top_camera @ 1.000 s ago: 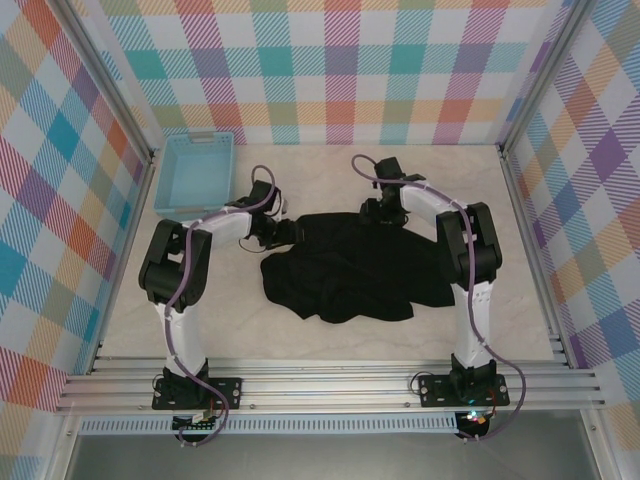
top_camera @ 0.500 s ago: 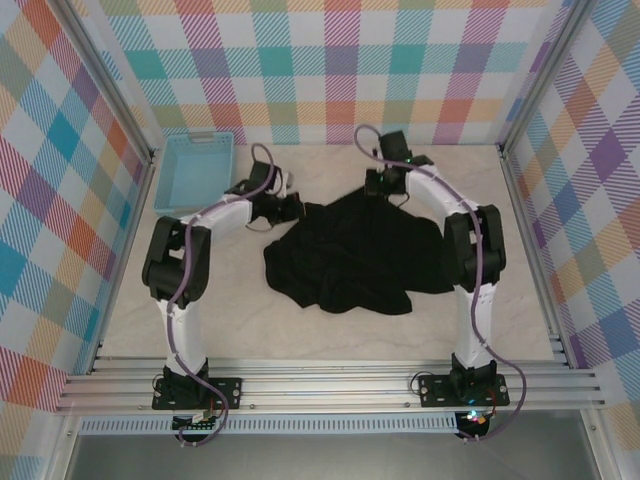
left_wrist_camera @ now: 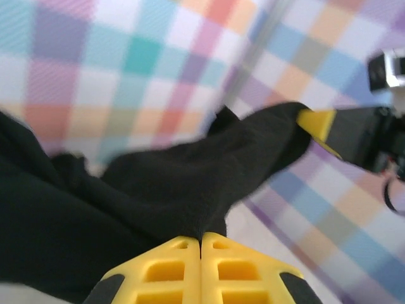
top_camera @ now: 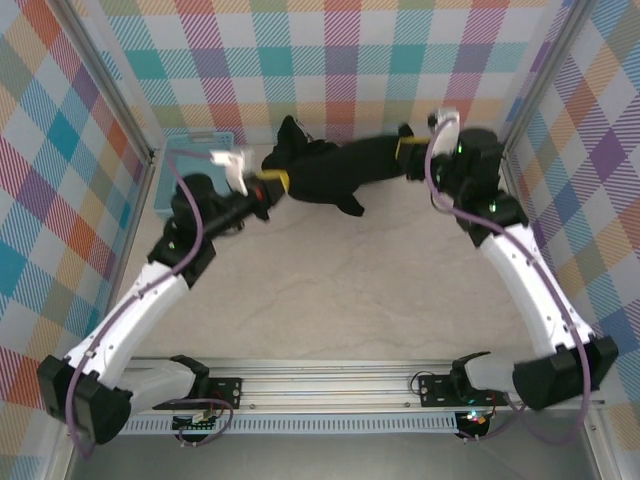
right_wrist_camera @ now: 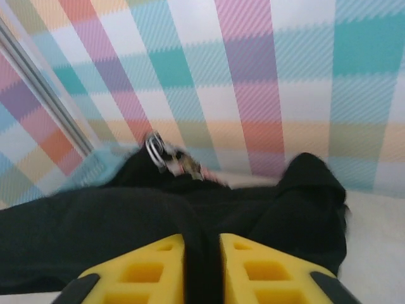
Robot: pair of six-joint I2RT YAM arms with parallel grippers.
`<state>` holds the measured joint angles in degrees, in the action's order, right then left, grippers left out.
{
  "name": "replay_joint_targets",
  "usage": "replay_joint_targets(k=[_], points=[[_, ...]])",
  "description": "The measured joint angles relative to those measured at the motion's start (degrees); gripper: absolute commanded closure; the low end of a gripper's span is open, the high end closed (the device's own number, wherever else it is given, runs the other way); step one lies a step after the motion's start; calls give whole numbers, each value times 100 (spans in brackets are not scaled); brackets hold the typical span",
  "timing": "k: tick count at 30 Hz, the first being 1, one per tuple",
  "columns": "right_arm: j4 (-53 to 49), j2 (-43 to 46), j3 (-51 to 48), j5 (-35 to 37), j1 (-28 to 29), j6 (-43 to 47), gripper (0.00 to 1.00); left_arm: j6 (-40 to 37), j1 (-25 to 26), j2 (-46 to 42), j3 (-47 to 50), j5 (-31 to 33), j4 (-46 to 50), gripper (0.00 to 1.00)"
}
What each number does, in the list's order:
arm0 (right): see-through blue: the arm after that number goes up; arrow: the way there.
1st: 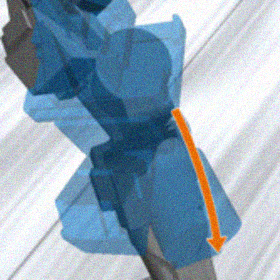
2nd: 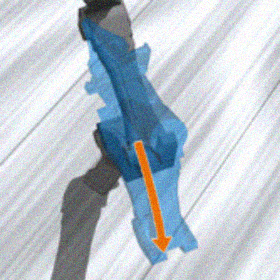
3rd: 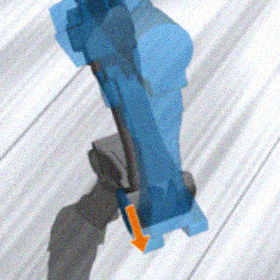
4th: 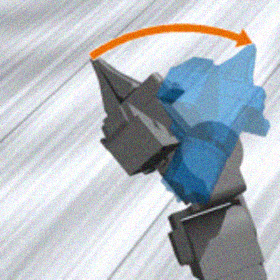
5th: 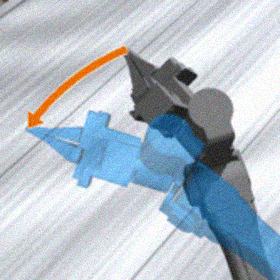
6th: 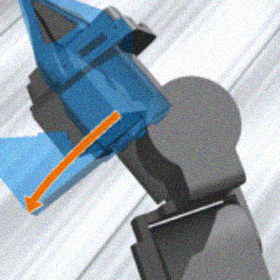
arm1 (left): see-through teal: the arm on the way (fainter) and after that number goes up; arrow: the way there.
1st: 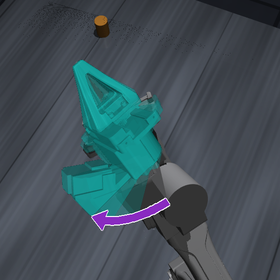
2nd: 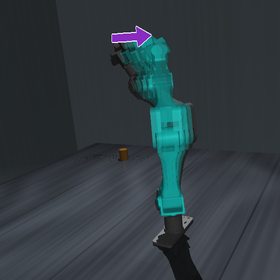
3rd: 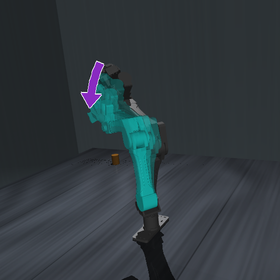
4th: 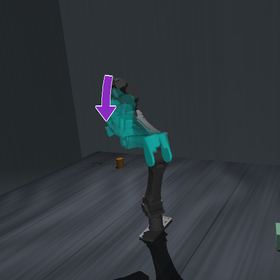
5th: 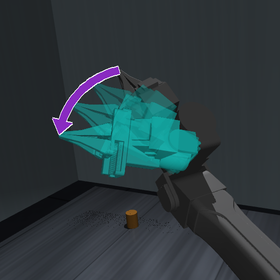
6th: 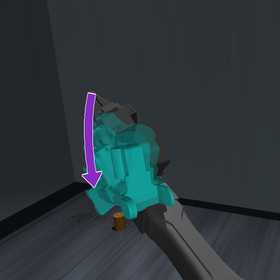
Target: Fold the inside-out t-shirt
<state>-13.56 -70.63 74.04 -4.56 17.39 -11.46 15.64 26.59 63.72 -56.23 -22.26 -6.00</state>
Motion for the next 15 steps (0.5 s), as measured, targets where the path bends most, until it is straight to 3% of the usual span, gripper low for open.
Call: replay_joint_targets(k=[2,4,7,11,15], points=[[-48,387,-1073,304,-7,-177,65,-74,398,-98,870,-186,4,51],[-350,522,-1895,616,-7,-323,61,-109,673,116,1513,-267,295,45],[-756,479,-2575,780,-11,-483,55,-210,804,330,1862,-81,1047,27],[-575,-87,-2354,573,234,-570,49,-133,745,358,1390,940,1263,25],[-170,-1329,-1545,284,562,-581,44,70,385,1320,138,1690,1333,24]])
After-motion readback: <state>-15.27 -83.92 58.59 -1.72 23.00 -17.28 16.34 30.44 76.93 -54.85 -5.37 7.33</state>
